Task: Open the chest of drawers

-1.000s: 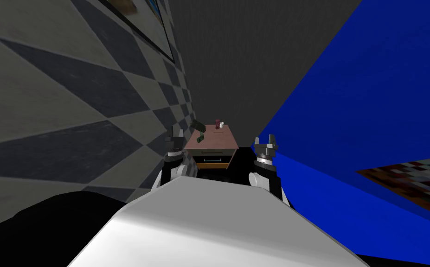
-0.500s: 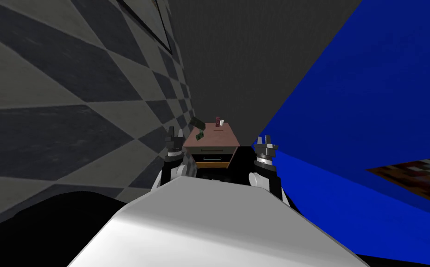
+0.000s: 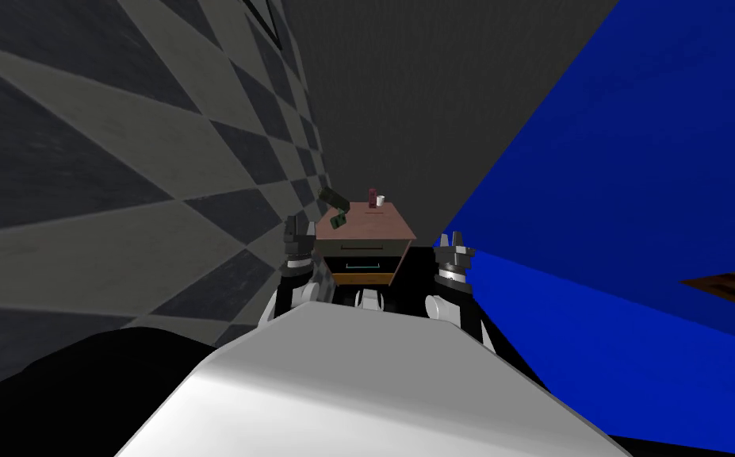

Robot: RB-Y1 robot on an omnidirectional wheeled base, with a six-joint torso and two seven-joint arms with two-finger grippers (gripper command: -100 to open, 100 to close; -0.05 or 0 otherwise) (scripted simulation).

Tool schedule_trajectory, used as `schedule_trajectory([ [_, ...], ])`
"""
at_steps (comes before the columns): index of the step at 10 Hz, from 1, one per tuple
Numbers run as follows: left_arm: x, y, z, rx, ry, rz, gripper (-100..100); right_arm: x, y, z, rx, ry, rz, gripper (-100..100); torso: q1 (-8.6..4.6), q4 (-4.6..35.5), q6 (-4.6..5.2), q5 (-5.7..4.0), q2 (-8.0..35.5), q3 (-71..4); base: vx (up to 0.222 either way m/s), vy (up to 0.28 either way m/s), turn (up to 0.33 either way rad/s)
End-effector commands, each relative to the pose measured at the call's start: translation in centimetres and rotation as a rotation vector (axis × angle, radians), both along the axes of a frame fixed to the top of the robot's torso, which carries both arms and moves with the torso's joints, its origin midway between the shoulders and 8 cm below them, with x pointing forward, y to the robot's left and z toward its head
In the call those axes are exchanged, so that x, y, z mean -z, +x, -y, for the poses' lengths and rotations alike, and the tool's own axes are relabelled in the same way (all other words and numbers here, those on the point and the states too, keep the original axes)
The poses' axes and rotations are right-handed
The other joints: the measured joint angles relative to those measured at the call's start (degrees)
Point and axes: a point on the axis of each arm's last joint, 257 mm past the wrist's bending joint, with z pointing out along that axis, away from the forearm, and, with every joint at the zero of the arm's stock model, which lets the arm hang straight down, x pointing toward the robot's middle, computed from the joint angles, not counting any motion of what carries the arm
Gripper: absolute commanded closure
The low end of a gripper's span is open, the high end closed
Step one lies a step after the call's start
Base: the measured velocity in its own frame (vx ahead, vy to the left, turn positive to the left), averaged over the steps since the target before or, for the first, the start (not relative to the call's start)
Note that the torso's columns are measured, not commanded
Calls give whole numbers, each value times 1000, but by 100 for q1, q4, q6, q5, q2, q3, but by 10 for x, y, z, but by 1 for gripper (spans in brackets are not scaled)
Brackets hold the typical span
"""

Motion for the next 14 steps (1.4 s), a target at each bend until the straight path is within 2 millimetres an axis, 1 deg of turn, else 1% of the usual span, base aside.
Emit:
schedule_trajectory([
  [1,9,4,5,24,54,-16,-100,0,0,0,0,0,0,0,-1,56,0,0,53,-112,12,-10,8],
  [6,42,14,7,44,130,-49,-100,0,0,0,0,0,0,0,-2,79,0,-1,74,-143,25,-15,12],
  [9,66,18,5,48,166,-67,-100,0,0,0,0,0,0,0,-2,80,0,-1,75,-142,32,-19,16],
  [11,76,20,3,48,176,-77,-100,0,0,0,0,0,0,0,-1,79,0,-1,74,-144,30,-19,11],
  [14,100,22,-1,49,209,-87,-100,0,0,0,0,0,0,0,-1,80,0,0,74,-143,30,-18,16],
])
